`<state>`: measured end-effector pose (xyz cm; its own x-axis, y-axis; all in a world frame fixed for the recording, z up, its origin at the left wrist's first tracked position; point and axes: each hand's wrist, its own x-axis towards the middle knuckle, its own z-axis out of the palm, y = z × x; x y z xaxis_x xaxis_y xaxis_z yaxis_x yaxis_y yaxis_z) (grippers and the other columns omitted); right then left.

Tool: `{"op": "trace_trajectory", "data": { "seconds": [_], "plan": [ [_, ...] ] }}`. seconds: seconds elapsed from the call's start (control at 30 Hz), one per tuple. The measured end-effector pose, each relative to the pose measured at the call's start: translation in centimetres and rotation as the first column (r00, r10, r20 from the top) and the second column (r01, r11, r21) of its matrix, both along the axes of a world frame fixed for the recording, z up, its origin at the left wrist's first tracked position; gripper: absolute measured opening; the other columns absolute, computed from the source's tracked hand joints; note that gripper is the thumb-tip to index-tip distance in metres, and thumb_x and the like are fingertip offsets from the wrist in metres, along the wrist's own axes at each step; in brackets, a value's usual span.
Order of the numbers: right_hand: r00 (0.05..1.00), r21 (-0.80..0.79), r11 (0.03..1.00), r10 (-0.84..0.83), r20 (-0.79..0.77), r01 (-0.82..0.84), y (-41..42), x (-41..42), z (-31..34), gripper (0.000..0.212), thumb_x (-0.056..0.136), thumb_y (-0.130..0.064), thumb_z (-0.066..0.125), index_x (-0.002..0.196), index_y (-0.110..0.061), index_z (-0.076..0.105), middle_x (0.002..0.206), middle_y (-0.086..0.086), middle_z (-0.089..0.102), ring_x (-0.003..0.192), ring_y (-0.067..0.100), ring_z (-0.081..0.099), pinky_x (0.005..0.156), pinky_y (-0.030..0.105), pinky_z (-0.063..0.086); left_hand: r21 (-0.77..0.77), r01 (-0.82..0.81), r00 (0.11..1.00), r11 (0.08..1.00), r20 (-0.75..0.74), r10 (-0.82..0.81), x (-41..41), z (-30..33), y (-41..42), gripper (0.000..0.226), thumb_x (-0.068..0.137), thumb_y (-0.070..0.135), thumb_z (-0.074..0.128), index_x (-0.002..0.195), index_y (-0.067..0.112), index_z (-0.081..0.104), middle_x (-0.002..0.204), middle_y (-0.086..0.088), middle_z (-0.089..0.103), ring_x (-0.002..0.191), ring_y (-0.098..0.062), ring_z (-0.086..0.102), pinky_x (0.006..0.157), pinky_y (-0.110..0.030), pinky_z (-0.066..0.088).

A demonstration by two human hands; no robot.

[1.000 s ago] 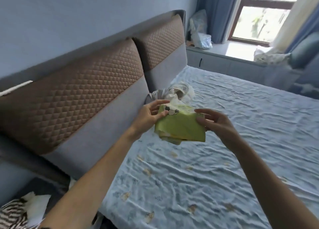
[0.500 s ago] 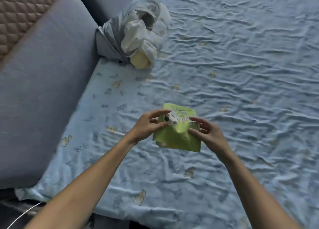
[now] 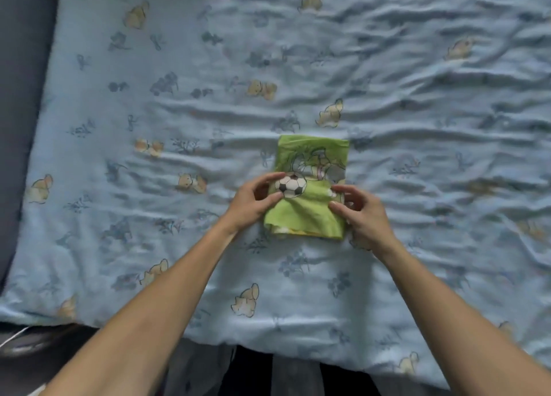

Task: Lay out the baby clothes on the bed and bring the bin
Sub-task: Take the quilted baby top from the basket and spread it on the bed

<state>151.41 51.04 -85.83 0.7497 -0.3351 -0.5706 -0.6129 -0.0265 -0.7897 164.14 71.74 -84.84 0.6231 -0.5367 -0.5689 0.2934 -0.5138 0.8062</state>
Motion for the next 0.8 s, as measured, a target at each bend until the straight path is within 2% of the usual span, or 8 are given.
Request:
{"op": "trace_trajectory", "data": {
  "seconds": [0.07, 0.17, 0.3, 0.43, 0.53, 0.63, 0.73, 0.8],
  "plan": [
    [1.000, -0.021, 1.000, 0.022, -0.017, -0.023, 0.1, 0.1, 0.4, 0.032, 0.081, -0.012, 0.073, 0.111, -0.021, 0.066, 0.074, -0.002, 0.059, 0.068, 0.011, 0.055, 0.064, 0.020, 0.047, 0.042, 0.014, 0.999, 0.999, 0.036, -0.016, -0.2, 0.5, 0.2, 0.043, 0.087, 0.005, 0.064, 0.127, 0.019, 0.057, 0.111, -0.005, 0.065, 0.098, -0.014, 0.062, 0.090, -0.025, 0.052],
    [0.993, -0.081, 0.993, 0.079, -0.087, -0.086, 0.0, 0.2, 1.7, 0.035, 0.080, -0.017, 0.074, 0.111, -0.030, 0.064, 0.093, 0.001, 0.065, 0.077, 0.021, 0.061, 0.074, 0.031, 0.054, 0.170, 0.115, 0.983, 0.979, 0.119, -0.137, 0.1, 1.5, 0.3, 0.046, 0.086, 0.013, 0.066, 0.129, 0.026, 0.055, 0.108, -0.005, 0.063, 0.088, -0.015, 0.060, 0.085, -0.030, 0.053],
    [0.991, -0.264, 0.959, 0.081, -0.102, -0.106, -0.4, 0.5, 5.0, 0.032, 0.081, -0.026, 0.072, 0.111, -0.031, 0.065, 0.097, -0.007, 0.065, 0.060, 0.010, 0.049, 0.062, 0.023, 0.044, 0.351, 0.189, 0.923, 0.917, 0.257, -0.288, 0.8, 4.4, -0.3, 0.056, 0.086, 0.033, 0.066, 0.137, 0.030, 0.045, 0.131, -0.003, 0.051, 0.104, -0.015, 0.055, 0.088, -0.037, 0.051],
    [0.999, -0.284, 0.957, 0.052, -0.015, -0.054, -1.1, 1.4, 10.7, 0.034, 0.081, -0.029, 0.072, 0.113, -0.032, 0.061, 0.093, -0.016, 0.063, 0.062, 0.007, 0.049, 0.059, 0.011, 0.043, 0.322, 0.069, 0.902, 0.944, 0.383, -0.197, 1.5, 10.2, -1.1, 0.059, 0.085, 0.038, 0.065, 0.139, 0.029, 0.042, 0.133, 0.000, 0.052, 0.108, -0.013, 0.057, 0.088, -0.043, 0.054],
    [0.996, -0.292, 0.956, 0.045, 0.071, -0.023, -2.1, 2.5, 16.9, 0.037, 0.082, -0.029, 0.071, 0.116, -0.033, 0.058, 0.094, -0.019, 0.062, 0.069, 0.005, 0.055, 0.061, 0.011, 0.044, 0.269, -0.011, 0.884, 0.963, 0.453, -0.117, 2.3, 16.8, -2.0, 0.059, 0.085, 0.034, 0.066, 0.139, 0.027, 0.043, 0.126, -0.001, 0.060, 0.103, -0.011, 0.059, 0.088, -0.041, 0.055],
    [0.986, -0.307, 0.952, 0.052, 0.157, -0.001, -3.6, 4.0, 25.0, 0.039, 0.082, -0.031, 0.070, 0.118, -0.035, 0.056, 0.098, -0.018, 0.063, 0.078, 0.009, 0.062, 0.067, 0.017, 0.049, 0.240, -0.009, 0.842, 0.971, 0.525, -0.122, 3.6, 25.2, -3.1, 0.058, 0.086, 0.038, 0.064, 0.139, 0.029, 0.041, 0.125, 0.003, 0.061, 0.103, -0.007, 0.058, 0.090, -0.037, 0.054],
    [0.961, -0.338, 0.941, 0.069, 0.267, 0.027, -5.8, 6.4, 35.9, 0.039, 0.083, -0.032, 0.069, 0.120, -0.033, 0.057, 0.102, -0.012, 0.066, 0.083, 0.012, 0.066, 0.073, 0.028, 0.056, 0.192, 0.006, 0.755, 0.981, 0.642, -0.130, 6.0, 36.2, -4.8, 0.055, 0.088, 0.046, 0.059, 0.138, 0.029, 0.044, 0.121, 0.006, 0.063, 0.106, -0.006, 0.059, 0.091, -0.039, 0.052],
    [0.928, -0.370, 0.926, 0.064, 0.367, 0.083, -7.3, 7.5, 44.5, 0.034, 0.083, -0.030, 0.070, 0.115, -0.035, 0.059, 0.100, -0.010, 0.069, 0.081, 0.008, 0.067, 0.068, 0.027, 0.055, 0.116, 0.006, 0.679, 0.993, 0.729, -0.090, 7.5, 44.8, -5.9, 0.051, 0.088, 0.046, 0.058, 0.134, 0.027, 0.048, 0.116, 0.007, 0.065, 0.104, -0.006, 0.060, 0.090, -0.037, 0.052]
  ]
}}
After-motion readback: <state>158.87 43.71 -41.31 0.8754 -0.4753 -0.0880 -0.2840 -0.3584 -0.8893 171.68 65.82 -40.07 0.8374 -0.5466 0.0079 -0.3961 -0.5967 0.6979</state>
